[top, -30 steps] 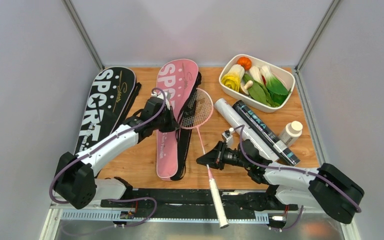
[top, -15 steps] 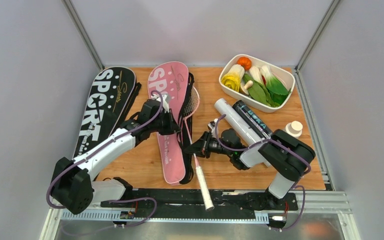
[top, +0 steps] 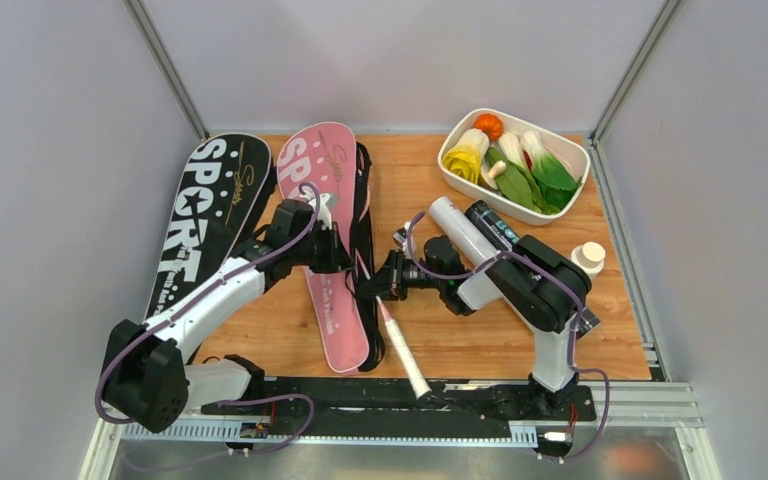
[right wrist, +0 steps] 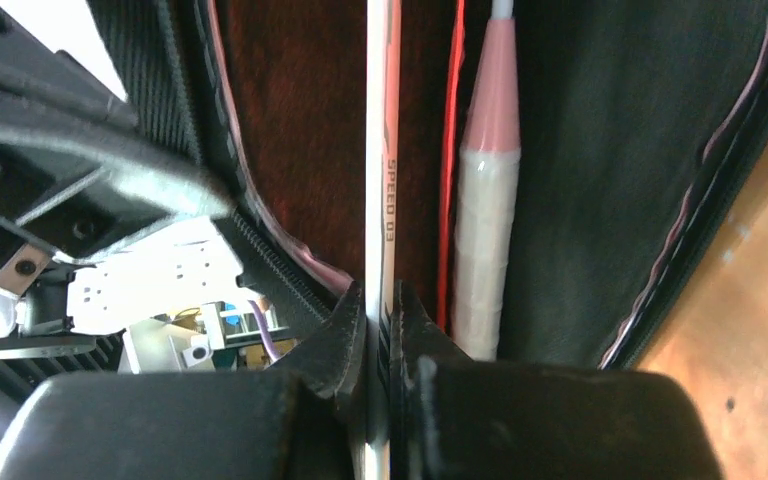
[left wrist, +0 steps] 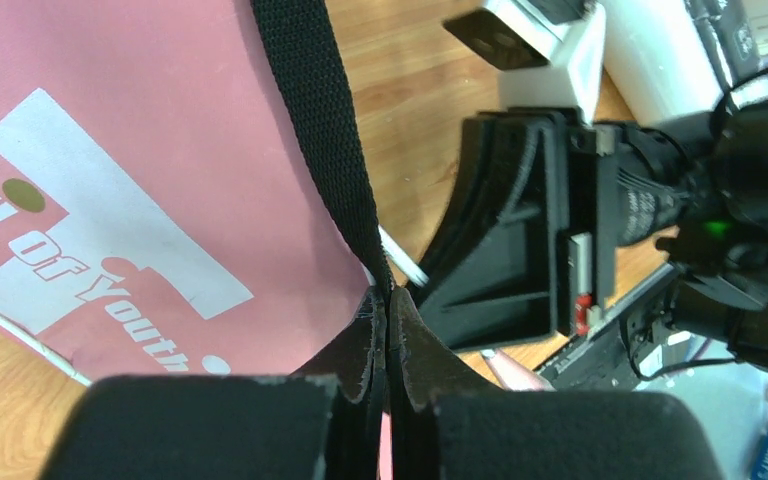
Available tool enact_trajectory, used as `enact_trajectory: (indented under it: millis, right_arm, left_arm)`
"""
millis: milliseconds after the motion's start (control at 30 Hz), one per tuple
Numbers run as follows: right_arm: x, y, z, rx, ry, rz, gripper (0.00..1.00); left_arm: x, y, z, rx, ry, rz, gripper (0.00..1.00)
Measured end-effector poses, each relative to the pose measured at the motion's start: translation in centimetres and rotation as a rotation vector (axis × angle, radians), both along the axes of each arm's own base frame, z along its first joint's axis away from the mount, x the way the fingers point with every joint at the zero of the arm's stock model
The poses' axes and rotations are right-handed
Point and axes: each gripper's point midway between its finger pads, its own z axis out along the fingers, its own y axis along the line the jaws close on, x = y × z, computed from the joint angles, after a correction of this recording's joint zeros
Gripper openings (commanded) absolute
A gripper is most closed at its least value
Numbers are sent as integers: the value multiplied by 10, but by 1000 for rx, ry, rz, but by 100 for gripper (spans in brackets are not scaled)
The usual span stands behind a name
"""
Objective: Pack up the badminton gear
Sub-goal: Place the racket in the racket bag.
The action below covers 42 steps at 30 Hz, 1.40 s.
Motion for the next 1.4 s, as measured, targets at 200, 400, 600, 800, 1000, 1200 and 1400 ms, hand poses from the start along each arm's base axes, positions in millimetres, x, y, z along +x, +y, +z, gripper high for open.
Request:
enact_trajectory:
  millis: [200,400,600,800,1000,1200,1400]
  right_arm:
    - [25,17,-12,4,-20,20,1]
    - [40,29,-24,11,-22,38,12]
    - [56,38,-26,-18,-77,31,44]
    - [55,27,-50,-172,-105,29,55]
    - [19,-9,-52,-255,-139,68,63]
    - [-12,-40,-53,-326,-179,114,65]
    - [-21,-54,-57,-385,-214,131,35]
  left_arm:
    - [-3,-4,2,-77,11,-49,0]
    - [-11,-10,2,-129,32,-95,0]
    - [-10,-7,2,-130,33,-94,0]
    - [-8,-1,-6,-109,60,-68,0]
    - [-7,0,-8,-105,65,-62,0]
    - [-6,2,-17,-90,83,-50,0]
    - [-5,2,-22,-89,94,-46,0]
